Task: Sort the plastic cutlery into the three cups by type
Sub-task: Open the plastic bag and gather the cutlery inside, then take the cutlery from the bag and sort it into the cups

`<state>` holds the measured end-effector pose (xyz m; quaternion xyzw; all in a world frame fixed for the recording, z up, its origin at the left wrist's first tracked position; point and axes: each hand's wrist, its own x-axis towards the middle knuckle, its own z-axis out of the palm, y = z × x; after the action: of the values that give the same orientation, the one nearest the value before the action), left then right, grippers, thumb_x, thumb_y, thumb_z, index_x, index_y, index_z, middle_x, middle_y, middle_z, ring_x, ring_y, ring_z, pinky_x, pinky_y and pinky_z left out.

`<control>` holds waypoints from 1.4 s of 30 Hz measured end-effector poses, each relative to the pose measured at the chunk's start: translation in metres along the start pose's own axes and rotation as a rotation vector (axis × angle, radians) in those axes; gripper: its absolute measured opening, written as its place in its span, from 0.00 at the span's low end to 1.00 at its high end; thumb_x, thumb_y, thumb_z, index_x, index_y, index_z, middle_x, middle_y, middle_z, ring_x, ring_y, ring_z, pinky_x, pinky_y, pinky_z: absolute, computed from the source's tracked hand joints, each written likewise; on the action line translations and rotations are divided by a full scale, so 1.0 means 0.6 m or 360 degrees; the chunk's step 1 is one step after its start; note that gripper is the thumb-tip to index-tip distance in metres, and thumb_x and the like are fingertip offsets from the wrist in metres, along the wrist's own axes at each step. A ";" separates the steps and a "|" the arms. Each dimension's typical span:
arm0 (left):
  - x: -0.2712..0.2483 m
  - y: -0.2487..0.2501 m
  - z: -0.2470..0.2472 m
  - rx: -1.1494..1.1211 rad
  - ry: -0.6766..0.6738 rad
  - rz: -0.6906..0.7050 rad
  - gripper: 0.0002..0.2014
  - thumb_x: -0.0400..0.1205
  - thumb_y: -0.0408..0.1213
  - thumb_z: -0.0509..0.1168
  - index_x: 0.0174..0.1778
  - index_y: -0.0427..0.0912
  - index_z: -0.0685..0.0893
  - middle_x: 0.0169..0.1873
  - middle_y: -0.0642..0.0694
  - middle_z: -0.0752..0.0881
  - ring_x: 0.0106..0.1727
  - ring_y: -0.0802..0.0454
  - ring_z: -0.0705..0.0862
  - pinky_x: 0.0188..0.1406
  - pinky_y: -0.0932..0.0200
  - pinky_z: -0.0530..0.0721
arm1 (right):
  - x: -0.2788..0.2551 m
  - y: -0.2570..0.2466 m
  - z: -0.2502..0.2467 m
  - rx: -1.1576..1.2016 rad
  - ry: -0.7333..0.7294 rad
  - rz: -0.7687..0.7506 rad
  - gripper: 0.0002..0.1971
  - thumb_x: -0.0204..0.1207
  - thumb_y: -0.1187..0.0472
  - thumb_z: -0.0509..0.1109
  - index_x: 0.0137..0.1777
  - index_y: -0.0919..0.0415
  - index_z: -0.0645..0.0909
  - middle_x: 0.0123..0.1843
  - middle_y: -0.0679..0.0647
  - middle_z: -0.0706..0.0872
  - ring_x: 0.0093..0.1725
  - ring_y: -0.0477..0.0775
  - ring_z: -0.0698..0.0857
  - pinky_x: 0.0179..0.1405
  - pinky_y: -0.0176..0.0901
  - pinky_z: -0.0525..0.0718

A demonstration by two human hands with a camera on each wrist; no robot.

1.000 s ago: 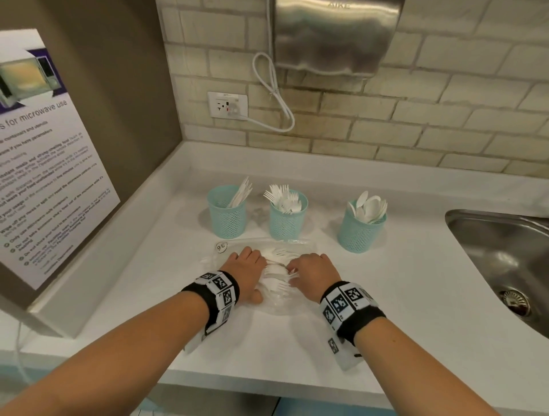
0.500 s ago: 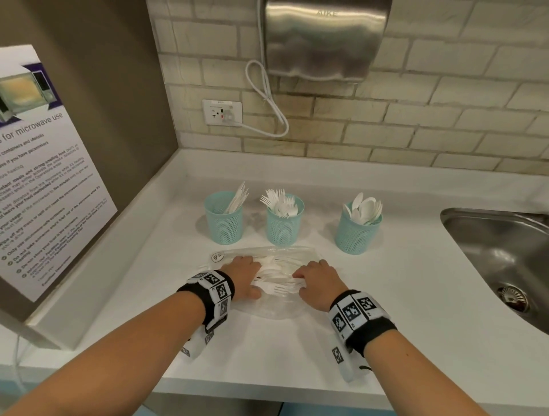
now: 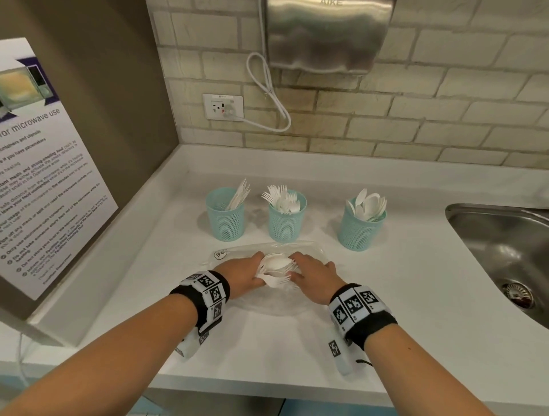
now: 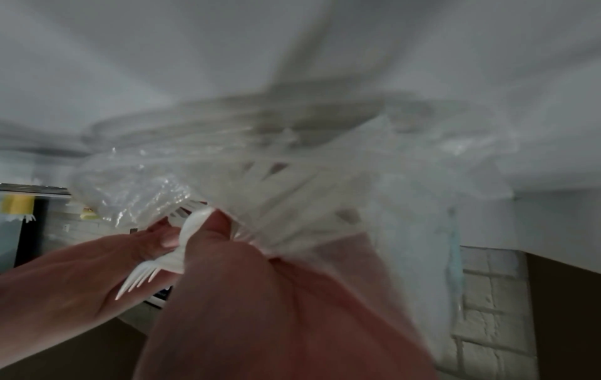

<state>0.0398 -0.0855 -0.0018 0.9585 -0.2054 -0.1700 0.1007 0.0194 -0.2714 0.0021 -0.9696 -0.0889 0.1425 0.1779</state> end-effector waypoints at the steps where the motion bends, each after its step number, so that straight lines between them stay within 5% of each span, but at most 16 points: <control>1: 0.000 0.002 0.004 -0.0032 -0.0008 0.0009 0.24 0.82 0.47 0.61 0.71 0.41 0.65 0.56 0.38 0.85 0.54 0.39 0.83 0.43 0.56 0.72 | 0.001 -0.001 0.004 -0.0012 -0.0012 0.0006 0.15 0.83 0.54 0.56 0.69 0.53 0.68 0.64 0.53 0.82 0.65 0.59 0.78 0.65 0.57 0.65; 5: 0.006 0.009 0.016 -0.0158 -0.0029 0.0054 0.23 0.81 0.47 0.64 0.68 0.41 0.67 0.55 0.39 0.84 0.54 0.40 0.83 0.47 0.54 0.76 | 0.005 -0.005 0.014 -0.0052 -0.0008 0.0007 0.12 0.78 0.63 0.55 0.61 0.56 0.70 0.60 0.53 0.82 0.62 0.59 0.79 0.58 0.53 0.64; 8: 0.009 0.004 0.020 -0.0143 -0.0029 0.0047 0.24 0.81 0.47 0.64 0.69 0.41 0.66 0.54 0.39 0.85 0.52 0.40 0.83 0.47 0.53 0.77 | 0.004 -0.001 0.008 0.0090 -0.0025 -0.0054 0.20 0.80 0.65 0.52 0.71 0.51 0.70 0.66 0.50 0.81 0.68 0.56 0.77 0.57 0.50 0.59; 11: 0.009 -0.004 0.023 -0.0137 0.0018 0.0018 0.25 0.81 0.48 0.64 0.70 0.43 0.66 0.52 0.40 0.86 0.50 0.40 0.84 0.46 0.52 0.78 | -0.001 0.009 -0.012 0.0202 -0.0061 -0.0050 0.25 0.81 0.64 0.51 0.76 0.45 0.66 0.73 0.47 0.78 0.73 0.52 0.73 0.66 0.50 0.58; 15: 0.015 -0.023 0.020 -0.0218 0.0088 0.0001 0.26 0.80 0.49 0.64 0.72 0.46 0.66 0.54 0.42 0.86 0.52 0.42 0.85 0.54 0.48 0.82 | 0.000 0.031 -0.028 0.0104 -0.0026 0.0082 0.22 0.79 0.60 0.59 0.74 0.49 0.69 0.71 0.49 0.79 0.71 0.53 0.76 0.73 0.50 0.61; 21: 0.015 -0.039 0.014 -0.0624 0.0058 0.0071 0.43 0.65 0.61 0.76 0.73 0.51 0.69 0.63 0.56 0.81 0.63 0.55 0.79 0.67 0.57 0.75 | 0.009 0.047 -0.028 0.0054 -0.0061 0.0115 0.19 0.82 0.55 0.59 0.73 0.52 0.70 0.72 0.51 0.78 0.71 0.57 0.75 0.72 0.52 0.66; 26: 0.027 -0.041 0.020 -0.0434 0.0081 0.0065 0.32 0.71 0.46 0.74 0.70 0.50 0.71 0.63 0.52 0.82 0.63 0.51 0.80 0.66 0.52 0.77 | 0.014 0.044 -0.015 -0.0093 0.0025 0.0058 0.18 0.85 0.55 0.54 0.73 0.54 0.68 0.70 0.54 0.77 0.70 0.58 0.74 0.69 0.54 0.64; 30: 0.028 -0.047 0.018 -0.0448 0.0223 0.0029 0.23 0.76 0.50 0.65 0.67 0.50 0.75 0.62 0.51 0.83 0.62 0.50 0.82 0.64 0.50 0.79 | 0.014 0.047 -0.012 0.0004 0.0114 0.0119 0.17 0.85 0.58 0.53 0.72 0.57 0.67 0.68 0.56 0.78 0.68 0.59 0.76 0.68 0.54 0.66; 36: 0.021 -0.056 0.008 -0.0793 0.0445 -0.0031 0.22 0.80 0.46 0.65 0.70 0.53 0.71 0.59 0.52 0.84 0.59 0.51 0.82 0.62 0.50 0.80 | 0.009 0.048 -0.019 0.0156 0.0138 0.0141 0.15 0.83 0.59 0.56 0.69 0.60 0.69 0.65 0.57 0.78 0.63 0.62 0.79 0.64 0.51 0.73; 42: 0.007 -0.031 0.001 -0.1447 0.0514 -0.0080 0.17 0.82 0.49 0.65 0.65 0.53 0.73 0.39 0.52 0.85 0.40 0.56 0.83 0.49 0.57 0.79 | 0.004 0.036 -0.017 0.0115 -0.0009 -0.0015 0.22 0.78 0.58 0.66 0.72 0.52 0.73 0.65 0.52 0.78 0.67 0.54 0.77 0.69 0.46 0.74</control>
<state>0.0499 -0.0706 -0.0082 0.8361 -0.0688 -0.0940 0.5361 0.0273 -0.2942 0.0024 -0.9617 -0.0887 0.1476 0.2131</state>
